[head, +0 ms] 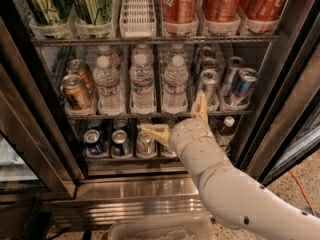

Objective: Pick water bottle from middle shelf of fridge

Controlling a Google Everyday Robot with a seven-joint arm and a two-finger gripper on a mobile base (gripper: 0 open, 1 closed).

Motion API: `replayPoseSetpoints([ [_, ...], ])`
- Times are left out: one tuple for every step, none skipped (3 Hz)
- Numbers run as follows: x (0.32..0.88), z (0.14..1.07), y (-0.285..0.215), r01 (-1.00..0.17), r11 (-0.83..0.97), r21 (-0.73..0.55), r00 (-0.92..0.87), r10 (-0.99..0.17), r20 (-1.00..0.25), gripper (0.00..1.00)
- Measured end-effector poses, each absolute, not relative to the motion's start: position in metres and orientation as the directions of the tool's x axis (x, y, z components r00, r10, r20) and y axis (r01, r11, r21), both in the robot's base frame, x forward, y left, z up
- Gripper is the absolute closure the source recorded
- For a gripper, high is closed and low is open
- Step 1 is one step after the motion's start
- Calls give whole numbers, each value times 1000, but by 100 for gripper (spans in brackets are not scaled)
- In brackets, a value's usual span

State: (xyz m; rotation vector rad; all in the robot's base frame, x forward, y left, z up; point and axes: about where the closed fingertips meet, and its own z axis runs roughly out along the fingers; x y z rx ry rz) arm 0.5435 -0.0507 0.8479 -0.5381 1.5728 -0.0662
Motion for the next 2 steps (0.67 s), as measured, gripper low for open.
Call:
replayPoseSetpoints([
  [548, 853, -49, -279, 896, -346, 58, -344, -937, 14],
  [554, 859, -56, -251, 903, -348, 83, -338, -937, 15],
])
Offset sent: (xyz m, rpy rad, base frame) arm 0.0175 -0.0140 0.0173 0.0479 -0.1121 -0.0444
